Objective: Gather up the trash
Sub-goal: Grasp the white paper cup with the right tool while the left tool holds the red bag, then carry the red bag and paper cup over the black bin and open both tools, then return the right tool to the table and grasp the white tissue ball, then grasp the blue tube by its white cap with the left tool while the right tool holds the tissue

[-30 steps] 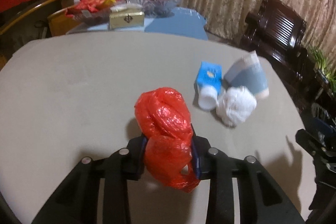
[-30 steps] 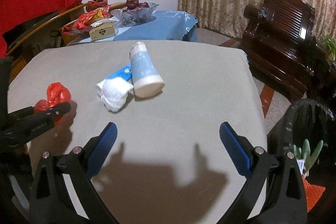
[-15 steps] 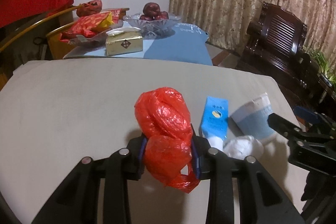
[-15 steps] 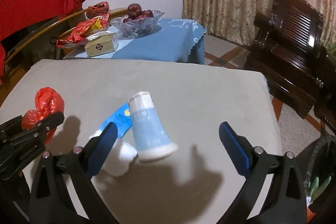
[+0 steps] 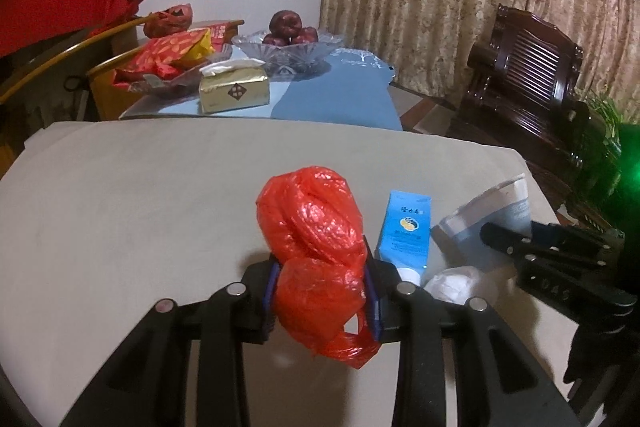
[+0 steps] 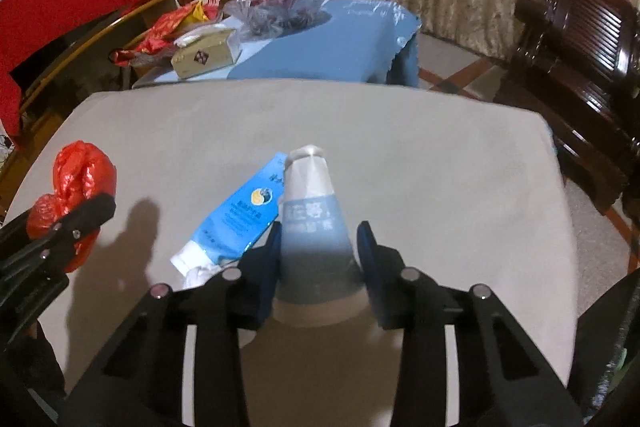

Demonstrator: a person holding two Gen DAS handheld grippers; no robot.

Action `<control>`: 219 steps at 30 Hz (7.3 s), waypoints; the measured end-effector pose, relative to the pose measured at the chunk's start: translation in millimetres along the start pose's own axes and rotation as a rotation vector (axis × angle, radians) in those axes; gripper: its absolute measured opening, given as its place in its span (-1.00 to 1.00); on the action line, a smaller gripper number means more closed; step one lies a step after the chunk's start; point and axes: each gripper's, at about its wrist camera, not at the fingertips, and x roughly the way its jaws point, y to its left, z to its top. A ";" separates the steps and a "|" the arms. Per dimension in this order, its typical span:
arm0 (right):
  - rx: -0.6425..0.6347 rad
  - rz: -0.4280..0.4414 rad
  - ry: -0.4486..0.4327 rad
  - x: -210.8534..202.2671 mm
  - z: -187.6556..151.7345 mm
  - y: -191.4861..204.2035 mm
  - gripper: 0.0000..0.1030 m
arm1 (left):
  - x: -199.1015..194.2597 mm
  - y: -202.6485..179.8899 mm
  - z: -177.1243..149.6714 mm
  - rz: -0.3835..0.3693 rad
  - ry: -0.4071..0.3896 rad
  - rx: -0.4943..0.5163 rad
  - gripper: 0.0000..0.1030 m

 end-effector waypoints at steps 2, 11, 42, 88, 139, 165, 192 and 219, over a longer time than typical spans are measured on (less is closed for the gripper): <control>0.006 -0.008 -0.025 -13.4 0.2 -1.9 -0.31 | -6.1 -3.0 0.8 -0.001 -0.008 0.002 -0.34; 0.036 -0.043 -0.099 -73.7 -7.1 -13.3 -0.32 | -41.3 -24.6 1.1 -0.002 -0.035 0.016 -0.34; 0.086 -0.061 -0.221 -244.9 -75.7 -19.1 -0.31 | -170.9 -85.7 -35.6 -0.101 -0.067 0.076 -0.33; 0.247 -0.334 -0.290 -353.1 -161.8 -147.6 -0.30 | -235.9 -263.6 -56.6 -0.335 -0.157 0.316 -0.32; 0.387 -0.538 -0.217 -309.7 -206.2 -258.4 0.84 | -137.2 -311.1 -39.8 -0.538 -0.112 0.343 0.87; 0.107 -0.195 -0.185 -180.0 -92.9 -59.3 0.86 | -119.8 -27.3 -51.1 -0.022 -0.118 0.067 0.88; 0.005 -0.092 -0.027 -2.0 -36.3 49.1 0.85 | -44.4 64.3 -46.9 0.044 -0.053 -0.003 0.86; 0.057 -0.052 -0.015 -19.5 -31.3 -11.2 -0.31 | -4.0 3.1 -25.3 -0.058 -0.012 0.062 0.59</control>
